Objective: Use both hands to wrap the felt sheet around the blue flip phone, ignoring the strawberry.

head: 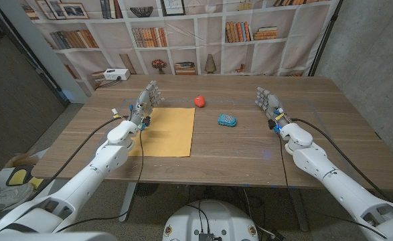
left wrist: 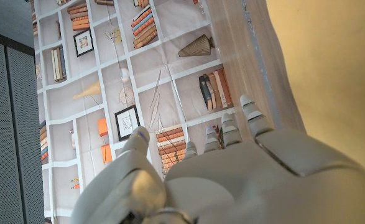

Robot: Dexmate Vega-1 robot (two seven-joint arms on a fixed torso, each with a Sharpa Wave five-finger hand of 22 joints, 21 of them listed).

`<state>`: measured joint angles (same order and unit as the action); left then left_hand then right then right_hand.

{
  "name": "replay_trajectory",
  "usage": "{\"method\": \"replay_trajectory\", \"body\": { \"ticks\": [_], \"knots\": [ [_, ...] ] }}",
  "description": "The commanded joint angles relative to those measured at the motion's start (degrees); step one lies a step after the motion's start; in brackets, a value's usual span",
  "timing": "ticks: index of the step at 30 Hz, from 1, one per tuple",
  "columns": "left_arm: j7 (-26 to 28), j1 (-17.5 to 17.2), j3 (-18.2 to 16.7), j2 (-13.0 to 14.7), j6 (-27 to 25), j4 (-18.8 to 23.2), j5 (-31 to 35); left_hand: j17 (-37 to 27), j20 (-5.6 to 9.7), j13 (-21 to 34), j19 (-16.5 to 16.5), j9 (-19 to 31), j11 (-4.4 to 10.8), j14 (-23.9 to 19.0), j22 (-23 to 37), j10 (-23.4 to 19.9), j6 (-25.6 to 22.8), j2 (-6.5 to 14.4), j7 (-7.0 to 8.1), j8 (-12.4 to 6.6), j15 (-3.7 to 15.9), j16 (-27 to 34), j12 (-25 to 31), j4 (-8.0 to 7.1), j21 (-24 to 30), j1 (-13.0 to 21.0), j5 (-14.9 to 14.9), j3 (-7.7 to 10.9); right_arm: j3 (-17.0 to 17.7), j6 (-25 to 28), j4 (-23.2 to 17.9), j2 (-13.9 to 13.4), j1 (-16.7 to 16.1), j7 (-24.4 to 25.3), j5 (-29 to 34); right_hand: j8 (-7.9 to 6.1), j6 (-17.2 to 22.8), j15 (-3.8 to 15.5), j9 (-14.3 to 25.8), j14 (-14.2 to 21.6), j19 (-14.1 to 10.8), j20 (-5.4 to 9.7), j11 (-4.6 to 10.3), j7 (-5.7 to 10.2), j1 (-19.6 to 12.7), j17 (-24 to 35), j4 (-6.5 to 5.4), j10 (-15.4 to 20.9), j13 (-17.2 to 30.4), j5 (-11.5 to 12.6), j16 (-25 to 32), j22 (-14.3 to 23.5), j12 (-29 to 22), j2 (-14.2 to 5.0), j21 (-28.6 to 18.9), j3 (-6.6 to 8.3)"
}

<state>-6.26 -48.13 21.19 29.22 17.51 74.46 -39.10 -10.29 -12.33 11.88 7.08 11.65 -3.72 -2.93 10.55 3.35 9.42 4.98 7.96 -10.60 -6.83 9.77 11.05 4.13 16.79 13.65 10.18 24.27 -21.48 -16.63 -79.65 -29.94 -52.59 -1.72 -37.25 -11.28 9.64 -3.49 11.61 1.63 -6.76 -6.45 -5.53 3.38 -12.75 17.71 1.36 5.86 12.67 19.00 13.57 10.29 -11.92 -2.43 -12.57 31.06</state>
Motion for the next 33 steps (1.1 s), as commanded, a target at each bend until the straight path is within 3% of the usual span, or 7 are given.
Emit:
{"method": "replay_trajectory", "body": {
  "ticks": [1,4,7,11,22,28,33],
  "knots": [
    [-0.7,3.5,0.1,5.1,2.4,-6.3,8.0,-0.1,0.08,0.1,-1.6,-0.5,0.21,1.3,0.4,-0.1,-1.7,-0.8,-0.46,-0.89,0.63,0.4,0.6,1.62,-0.9,1.3,0.4,0.25,-0.4,9.2,-18.4,-0.7,-6.0,19.9,13.7,-0.32,0.3,0.02,0.1,-0.5,0.0,0.83,-0.59,-0.1,-0.2,0.2,0.23,0.2,0.1,-0.8,0.2,0.3,-0.3,-0.09,-0.2,0.06],
    [1.6,4.9,2.0,6.5,2.4,-5.8,13.4,-0.1,0.28,0.1,-1.2,-0.6,0.4,1.6,0.4,0.1,-2.3,-1.2,-0.78,-1.05,0.87,0.4,0.6,2.04,-0.8,1.6,0.3,0.24,-0.3,9.1,-17.8,-1.4,-5.4,19.5,14.8,-0.48,0.8,0.1,0.0,-0.3,-0.3,1.21,-0.81,-0.14,-0.5,0.1,0.62,0.7,0.1,-1.4,0.1,0.3,-0.5,-0.15,-0.2,-0.02],
    [3.2,5.9,3.4,7.2,1.7,-4.5,16.9,0.0,1.88,0.1,-0.1,-0.7,0.65,1.3,0.4,-0.4,-3.3,-1.8,-0.97,-1.27,1.47,0.7,1.0,2.84,-0.6,2.1,0.2,0.24,0.1,8.6,-17.4,-2.1,-5.0,19.5,16.2,-0.63,1.4,0.11,-0.1,-0.2,-0.9,2.31,-0.75,-0.2,-0.8,-0.1,1.2,1.3,0.0,-2.3,0.1,0.3,-0.7,-0.2,-0.4,-0.13],
    [4.0,7.5,5.2,7.8,0.4,-2.9,20.4,0.0,2.16,0.1,-0.2,-0.8,0.81,1.2,0.4,-1.0,-3.7,-2.1,-1.07,-1.31,1.67,0.8,1.3,3.21,-0.8,2.3,0.1,0.24,1.0,7.4,-16.9,-2.7,-4.9,19.1,16.6,-0.74,2.2,0.43,-0.3,0.4,-1.9,3.73,-0.92,-0.37,-1.2,-0.5,2.03,2.0,0.0,-3.6,0.1,0.2,-0.9,-0.27,-0.6,-0.29],
    [6.2,11.2,9.1,8.9,-3.3,2.2,29.1,0.0,2.22,0.1,-0.2,-0.8,2.8,-1.1,0.4,-2.9,-5.9,-2.8,-1.5,-1.79,2.63,1.5,2.0,4.57,-1.2,3.9,-0.1,0.53,2.4,4.0,-15.5,-4.1,-5.6,16.0,16.1,-0.86,3.3,-0.25,-0.4,1.8,-1.7,0.78,-1.14,-0.79,-1.6,-1.0,2.97,3.2,-0.1,-5.4,0.4,0.2,-1.3,-0.78,-0.4,-0.61],
    [3.3,14.2,11.7,9.3,-3.2,4.0,32.7,-0.1,0.62,0.1,-0.5,-0.8,2.16,-1.3,0.6,-2.7,-6.2,-2.9,-1.7,-1.68,1.48,1.5,2.0,4.86,-1.4,4.6,-0.1,0.72,3.4,1.4,-15.5,-4.4,-6.8,15.6,16.4,-0.87,3.6,-0.28,-0.5,2.5,-2.0,0.29,-1.09,-0.94,-1.6,-1.0,3.17,3.5,-0.1,-5.8,0.6,0.3,-1.3,-1.07,-0.4,-0.67],
    [2.2,15.6,13.2,10.3,-5.3,7.4,36.2,-0.1,0.31,0.1,-0.4,-0.8,1.86,-1.3,0.7,-2.4,-5.9,-2.6,-1.67,-1.46,1.4,1.5,1.9,4.88,-1.4,4.9,-0.1,0.95,4.3,0.0,-15.7,-4.5,-8.1,15.5,16.0,-0.92,3.9,-0.27,-0.5,3.0,-2.4,-0.03,-1.09,-0.97,-1.7,-1.1,3.35,3.9,-0.1,-6.1,0.8,0.3,-1.5,-1.31,-0.5,-0.72]
  ]
}}
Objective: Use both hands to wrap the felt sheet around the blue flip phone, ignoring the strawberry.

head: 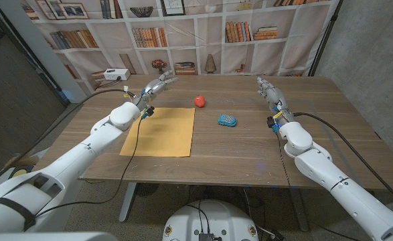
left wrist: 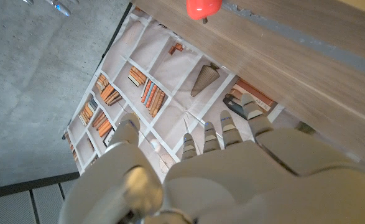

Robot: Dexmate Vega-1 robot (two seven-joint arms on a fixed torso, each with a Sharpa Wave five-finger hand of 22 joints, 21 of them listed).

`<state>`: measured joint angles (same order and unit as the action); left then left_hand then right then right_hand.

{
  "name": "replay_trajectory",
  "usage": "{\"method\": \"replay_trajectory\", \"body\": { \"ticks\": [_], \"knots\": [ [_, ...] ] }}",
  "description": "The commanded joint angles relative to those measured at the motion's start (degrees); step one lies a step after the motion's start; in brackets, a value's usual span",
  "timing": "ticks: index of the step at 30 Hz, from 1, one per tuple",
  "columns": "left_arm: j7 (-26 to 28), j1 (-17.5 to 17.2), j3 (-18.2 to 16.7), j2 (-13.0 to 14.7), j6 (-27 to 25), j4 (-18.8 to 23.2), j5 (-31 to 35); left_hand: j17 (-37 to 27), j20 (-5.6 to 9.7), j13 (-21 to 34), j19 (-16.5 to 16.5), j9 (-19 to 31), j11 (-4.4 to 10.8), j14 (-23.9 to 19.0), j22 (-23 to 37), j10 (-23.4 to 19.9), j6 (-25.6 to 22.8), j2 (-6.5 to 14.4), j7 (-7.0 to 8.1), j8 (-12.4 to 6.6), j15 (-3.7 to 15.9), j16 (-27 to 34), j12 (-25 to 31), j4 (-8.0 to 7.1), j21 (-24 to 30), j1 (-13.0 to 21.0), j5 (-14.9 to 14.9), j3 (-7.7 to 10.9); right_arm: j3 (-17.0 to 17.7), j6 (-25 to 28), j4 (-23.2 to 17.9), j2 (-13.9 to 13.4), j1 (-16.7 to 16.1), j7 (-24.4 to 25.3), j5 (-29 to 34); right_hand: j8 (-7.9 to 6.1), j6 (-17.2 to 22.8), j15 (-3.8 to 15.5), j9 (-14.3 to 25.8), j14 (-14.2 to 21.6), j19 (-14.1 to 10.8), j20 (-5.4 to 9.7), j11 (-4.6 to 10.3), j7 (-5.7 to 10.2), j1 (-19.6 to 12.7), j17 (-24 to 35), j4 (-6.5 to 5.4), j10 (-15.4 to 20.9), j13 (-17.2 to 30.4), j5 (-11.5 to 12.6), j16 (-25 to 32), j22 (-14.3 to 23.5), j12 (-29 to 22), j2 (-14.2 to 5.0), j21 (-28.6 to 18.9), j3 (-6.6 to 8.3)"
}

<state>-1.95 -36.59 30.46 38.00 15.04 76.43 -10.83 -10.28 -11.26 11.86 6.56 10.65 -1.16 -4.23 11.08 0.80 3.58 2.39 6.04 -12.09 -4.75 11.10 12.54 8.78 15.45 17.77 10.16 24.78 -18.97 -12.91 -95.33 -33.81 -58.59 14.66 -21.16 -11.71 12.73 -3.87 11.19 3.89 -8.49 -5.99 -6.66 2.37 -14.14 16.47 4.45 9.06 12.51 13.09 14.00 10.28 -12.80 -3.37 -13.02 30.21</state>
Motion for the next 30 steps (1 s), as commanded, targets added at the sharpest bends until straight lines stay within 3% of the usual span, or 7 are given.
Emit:
{"method": "replay_trajectory", "body": {
  "ticks": [1,16,21,30],
  "knots": [
    [-2.5,4.3,4.2,1.7,-3.3,6.2,8.4,-0.1,-0.8,0.2,0.1,0.2,-0.73,-0.1,0.1,0.2,0.1,0.1,0.23,0.1,-0.68,0.1,0.4,0.24,-0.1,0.9,-0.1,0.48,2.0,-3.8,0.0,-0.6,-2.4,-0.7,-0.2,-0.49,0.9,0.02,-0.1,1.0,-0.8,-0.54,-0.03,-0.02,-0.4,0.2,0.31,0.8,0.1,-0.3,0.4,0.3,-0.6,-0.43,-0.1,0.13],
    [-9.0,9.2,8.7,3.0,-11.5,13.7,16.5,-0.2,-0.94,0.2,0.3,0.2,-1.11,-0.4,0.4,-0.4,-0.6,1.7,-0.46,0.06,-0.67,0.1,0.6,0.31,-0.1,2.3,0.3,1.55,4.3,-7.5,-0.1,-0.2,-5.9,0.0,-0.1,-0.57,1.7,-0.15,-0.1,1.8,-1.2,-0.93,-0.12,-0.36,-0.8,0.1,0.85,1.6,0.0,-0.8,0.7,0.3,-0.8,-1.22,-0.2,0.24],
    [-13.7,12.2,11.3,2.4,-13.8,14.3,18.6,-0.2,-0.95,0.2,0.5,0.2,-1.18,-0.8,0.4,-1.0,-2.1,2.4,-1.35,-0.33,-0.42,0.2,0.8,0.39,0.0,3.1,0.4,2.08,4.9,-8.1,-0.3,-0.2,-6.8,0.1,0.0,-0.68,2.2,-0.18,-0.1,2.1,-1.3,-1.03,-0.29,-0.45,-1.0,0.1,1.11,2.1,0.0,-1.0,0.9,0.3,-0.9,-1.43,-0.2,0.29],
    [-19.3,16.7,15.6,1.3,-15.4,15.4,24.1,-0.2,-0.95,0.2,0.6,0.2,-1.28,-0.7,0.5,-0.8,-1.9,2.6,-1.53,-0.11,-0.58,0.1,0.7,0.42,0.0,3.5,0.4,2.29,6.0,-9.2,-0.7,0.0,-8.4,0.5,0.1,-0.72,2.6,-0.29,-0.1,2.2,-1.4,-1.14,-0.24,-0.65,-1.2,0.1,1.4,2.2,0.0,-1.1,0.8,0.3,-0.9,-1.64,-0.2,0.29]
  ]
}}
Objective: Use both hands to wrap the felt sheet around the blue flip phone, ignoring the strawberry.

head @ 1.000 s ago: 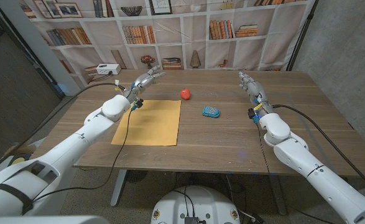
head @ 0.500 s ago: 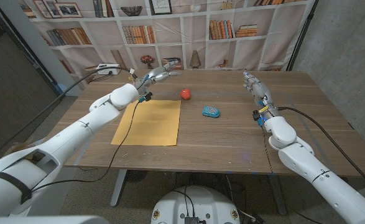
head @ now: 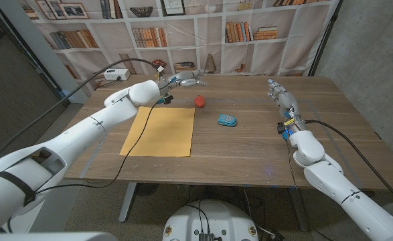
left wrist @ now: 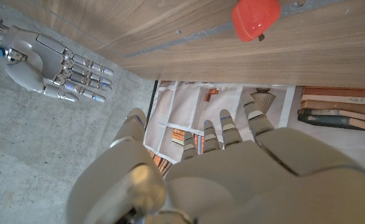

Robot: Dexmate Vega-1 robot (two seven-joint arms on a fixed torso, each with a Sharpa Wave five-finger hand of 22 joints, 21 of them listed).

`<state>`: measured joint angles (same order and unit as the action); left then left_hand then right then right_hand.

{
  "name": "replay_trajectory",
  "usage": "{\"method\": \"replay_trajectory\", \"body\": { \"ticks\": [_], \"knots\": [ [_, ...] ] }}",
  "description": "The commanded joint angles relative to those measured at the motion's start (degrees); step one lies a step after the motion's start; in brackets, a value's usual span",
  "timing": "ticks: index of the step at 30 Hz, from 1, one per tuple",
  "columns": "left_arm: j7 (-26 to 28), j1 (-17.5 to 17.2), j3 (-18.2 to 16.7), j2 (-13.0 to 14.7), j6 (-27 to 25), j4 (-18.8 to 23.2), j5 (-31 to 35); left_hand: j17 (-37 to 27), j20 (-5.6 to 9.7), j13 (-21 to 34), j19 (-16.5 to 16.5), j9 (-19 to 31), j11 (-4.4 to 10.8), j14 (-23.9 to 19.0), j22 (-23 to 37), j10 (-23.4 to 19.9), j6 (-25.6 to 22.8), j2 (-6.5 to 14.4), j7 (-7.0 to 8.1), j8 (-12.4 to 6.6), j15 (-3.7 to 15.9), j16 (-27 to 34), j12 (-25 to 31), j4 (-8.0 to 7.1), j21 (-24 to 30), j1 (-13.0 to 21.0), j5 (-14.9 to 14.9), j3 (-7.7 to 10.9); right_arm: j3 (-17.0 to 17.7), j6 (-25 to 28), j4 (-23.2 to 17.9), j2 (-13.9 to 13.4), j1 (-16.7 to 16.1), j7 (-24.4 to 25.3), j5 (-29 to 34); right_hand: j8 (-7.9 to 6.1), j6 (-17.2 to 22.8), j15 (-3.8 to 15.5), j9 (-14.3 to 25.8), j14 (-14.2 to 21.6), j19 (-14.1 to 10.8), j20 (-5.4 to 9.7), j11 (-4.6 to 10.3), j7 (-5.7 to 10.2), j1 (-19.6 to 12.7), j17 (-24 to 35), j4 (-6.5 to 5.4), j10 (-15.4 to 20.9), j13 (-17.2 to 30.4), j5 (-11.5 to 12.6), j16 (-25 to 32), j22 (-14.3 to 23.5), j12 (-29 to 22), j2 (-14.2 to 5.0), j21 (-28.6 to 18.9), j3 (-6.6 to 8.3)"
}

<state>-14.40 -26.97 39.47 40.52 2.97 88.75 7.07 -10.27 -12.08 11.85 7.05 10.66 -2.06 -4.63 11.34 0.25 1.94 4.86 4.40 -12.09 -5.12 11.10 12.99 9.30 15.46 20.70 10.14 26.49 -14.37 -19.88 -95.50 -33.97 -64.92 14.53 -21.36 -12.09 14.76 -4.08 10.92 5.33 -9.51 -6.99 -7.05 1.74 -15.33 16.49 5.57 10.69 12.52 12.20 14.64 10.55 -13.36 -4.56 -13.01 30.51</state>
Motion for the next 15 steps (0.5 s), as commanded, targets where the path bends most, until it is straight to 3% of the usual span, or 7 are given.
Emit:
{"method": "replay_trajectory", "body": {
  "ticks": [1,5,8,15],
  "knots": [
    [-7.4,7.4,6.9,-1.4,-3.5,3.2,6.7,-0.2,-0.13,0.3,0.1,0.2,-0.36,-0.3,0.2,-0.3,-0.3,0.1,0.08,-0.11,-0.17,0.1,0.3,-0.1,0.0,0.6,0.4,0.6,1.5,-2.1,-0.6,0.3,-2.2,0.8,0.2,-0.36,0.6,-0.05,0.2,0.8,-0.4,-0.18,0.09,-0.06,-0.1,0.0,0.32,0.7,0.0,-0.2,0.2,0.1,-0.3,-0.47,-0.2,-0.01],
    [-9.4,8.5,8.2,-1.8,-3.8,3.8,8.2,-0.2,-0.12,0.3,0.2,0.2,-0.39,-0.4,0.3,-1.3,-2.3,0.2,-0.5,-0.64,-0.13,0.0,0.6,-0.09,-0.1,1.0,0.4,0.75,1.8,-2.9,-0.2,0.7,-2.7,1.0,0.3,-0.41,0.9,0.01,0.2,1.0,-0.5,-0.23,0.02,-0.19,-0.1,0.0,0.42,0.8,0.0,-0.3,0.3,0.1,-0.4,-0.55,-0.2,-0.02],
    [-11.3,9.7,9.3,-2.1,-4.3,4.1,9.8,-0.2,0.2,0.3,0.6,0.2,-0.16,-1.2,0.3,-3.7,-8.2,0.3,-1.38,-2.02,0.14,0.2,1.4,-0.05,-0.1,1.9,0.3,1.01,1.9,-3.1,-0.1,1.2,-2.9,1.4,0.4,-0.48,1.3,0.01,0.2,0.9,-0.5,-0.17,0.08,-0.36,-0.2,0.0,0.62,0.7,0.0,-0.4,0.3,0.1,-0.3,-0.68,-0.2,-0.05],
    [-15.6,12.7,12.4,-3.4,-5.2,4.0,14.1,-0.1,0.49,0.2,1.8,0.2,0.21,-4.0,0.3,-6.9,-10.0,0.6,-1.59,-1.79,1.35,0.8,2.3,0.26,0.2,3.6,0.4,1.62,2.1,-3.8,0.7,1.5,-2.9,1.2,0.5,-0.7,2.2,0.01,0.2,0.9,-0.6,-0.28,0.08,-0.74,-0.4,0.0,0.84,0.6,0.0,-0.5,0.3,0.1,-0.2,-0.86,-0.1,-0.07]
  ]
}}
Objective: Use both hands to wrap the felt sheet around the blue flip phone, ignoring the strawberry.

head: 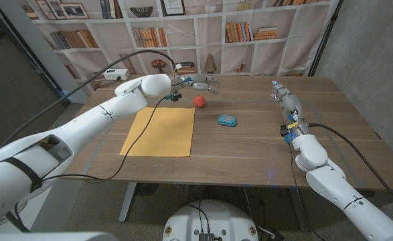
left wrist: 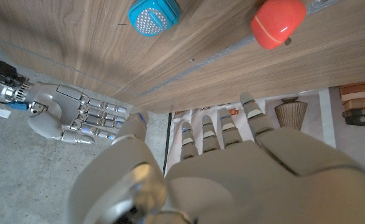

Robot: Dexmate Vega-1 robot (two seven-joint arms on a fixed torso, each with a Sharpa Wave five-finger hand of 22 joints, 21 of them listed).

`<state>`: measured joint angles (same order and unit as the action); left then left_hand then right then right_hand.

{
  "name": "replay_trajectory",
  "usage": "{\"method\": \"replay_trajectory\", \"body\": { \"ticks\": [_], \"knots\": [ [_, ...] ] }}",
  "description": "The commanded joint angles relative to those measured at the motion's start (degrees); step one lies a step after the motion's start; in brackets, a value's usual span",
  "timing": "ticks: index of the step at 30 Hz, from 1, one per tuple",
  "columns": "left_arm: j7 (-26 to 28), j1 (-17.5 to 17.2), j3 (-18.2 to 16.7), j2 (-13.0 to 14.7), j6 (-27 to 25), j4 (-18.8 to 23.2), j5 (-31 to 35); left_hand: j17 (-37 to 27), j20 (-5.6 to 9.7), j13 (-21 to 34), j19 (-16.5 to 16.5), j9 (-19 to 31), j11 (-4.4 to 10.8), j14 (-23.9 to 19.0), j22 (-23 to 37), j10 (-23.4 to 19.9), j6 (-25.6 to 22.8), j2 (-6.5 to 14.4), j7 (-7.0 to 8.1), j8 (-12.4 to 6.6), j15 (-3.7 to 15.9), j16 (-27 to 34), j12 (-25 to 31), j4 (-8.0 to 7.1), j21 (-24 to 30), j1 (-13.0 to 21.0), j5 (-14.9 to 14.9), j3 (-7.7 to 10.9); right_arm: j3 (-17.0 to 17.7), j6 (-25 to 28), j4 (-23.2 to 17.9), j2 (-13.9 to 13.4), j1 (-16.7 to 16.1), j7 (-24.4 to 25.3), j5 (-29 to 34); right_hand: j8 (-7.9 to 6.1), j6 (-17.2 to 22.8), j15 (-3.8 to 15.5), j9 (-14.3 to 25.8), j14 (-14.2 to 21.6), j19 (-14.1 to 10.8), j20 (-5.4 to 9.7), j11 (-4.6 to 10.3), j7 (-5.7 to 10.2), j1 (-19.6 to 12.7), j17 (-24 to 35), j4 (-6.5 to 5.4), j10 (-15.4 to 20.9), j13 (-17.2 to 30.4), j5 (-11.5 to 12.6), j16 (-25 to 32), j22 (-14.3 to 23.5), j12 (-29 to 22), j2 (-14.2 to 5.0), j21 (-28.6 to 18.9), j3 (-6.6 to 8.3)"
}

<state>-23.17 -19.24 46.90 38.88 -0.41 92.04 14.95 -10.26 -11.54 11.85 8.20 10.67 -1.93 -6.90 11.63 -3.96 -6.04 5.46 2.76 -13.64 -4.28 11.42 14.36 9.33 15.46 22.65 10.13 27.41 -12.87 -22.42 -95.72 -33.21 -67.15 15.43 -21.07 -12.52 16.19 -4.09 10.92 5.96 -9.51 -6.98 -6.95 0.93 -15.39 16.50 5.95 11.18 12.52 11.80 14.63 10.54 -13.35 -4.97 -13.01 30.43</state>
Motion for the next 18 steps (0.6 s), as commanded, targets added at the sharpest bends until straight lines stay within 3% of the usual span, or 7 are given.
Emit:
{"method": "replay_trajectory", "body": {
  "ticks": [1,4,15,18],
  "knots": [
    [-7.5,5.4,5.3,-2.0,-1.8,0.5,6.6,-0.1,0.27,0.2,1.4,0.2,0.34,-2.8,0.1,-4.8,-4.5,-0.2,-0.4,-0.73,0.94,0.6,1.5,0.23,0.5,2.2,0.3,0.73,0.6,-1.3,1.1,0.9,-0.7,0.3,0.2,-0.28,0.9,0.07,0.2,0.4,-0.6,-0.28,-0.05,-0.02,-0.3,0.0,0.49,0.2,0.0,-0.1,0.3,0.1,-0.2,-0.48,-0.1,0.01],
    [-9.6,6.6,6.8,-2.7,-2.1,0.3,8.5,0.0,0.24,0.1,2.6,0.2,0.54,-5.9,0.1,-9.0,-9.5,-0.4,-1.02,-1.59,2.01,1.0,2.5,0.25,0.8,3.3,0.3,0.89,0.6,-1.5,1.5,1.1,-0.4,0.2,0.2,-0.33,1.1,-0.02,0.2,0.4,-0.6,-0.32,-0.04,-0.05,-0.4,0.0,0.58,0.1,0.0,-0.1,0.3,0.1,-0.1,-0.55,-0.1,0.01],
    [-9.7,8.1,10.0,-3.7,-1.5,0.7,17.2,0.1,0.4,0.0,3.1,0.2,1.17,-6.8,0.0,-9.7,-8.9,-0.1,-0.96,-0.83,2.53,0.9,2.5,0.51,0.9,4.6,0.4,1.38,0.3,-1.8,3.0,1.9,0.8,0.0,0.0,-0.47,2.1,-0.09,0.2,0.6,-0.9,-0.5,0.02,-0.46,-0.6,0.0,0.86,0.1,0.0,-0.2,0.3,0.1,0.0,-0.82,-0.1,-0.07],
    [-8.8,8.3,10.9,-3.9,-1.2,0.9,20.7,0.1,1.28,-0.1,3.7,0.1,2.46,-7.7,-0.1,-10.5,-10.4,-0.2,0.05,-0.89,3.4,0.8,2.3,1.08,1.0,6.8,0.4,1.94,0.2,-1.9,3.4,2.0,1.1,-0.2,-0.1,-0.44,2.2,-0.11,0.2,0.6,-0.9,-0.57,0.04,-0.48,-0.6,0.0,0.92,0.1,0.0,-0.2,0.4,0.1,0.0,-0.89,-0.1,-0.11]
  ]
}}
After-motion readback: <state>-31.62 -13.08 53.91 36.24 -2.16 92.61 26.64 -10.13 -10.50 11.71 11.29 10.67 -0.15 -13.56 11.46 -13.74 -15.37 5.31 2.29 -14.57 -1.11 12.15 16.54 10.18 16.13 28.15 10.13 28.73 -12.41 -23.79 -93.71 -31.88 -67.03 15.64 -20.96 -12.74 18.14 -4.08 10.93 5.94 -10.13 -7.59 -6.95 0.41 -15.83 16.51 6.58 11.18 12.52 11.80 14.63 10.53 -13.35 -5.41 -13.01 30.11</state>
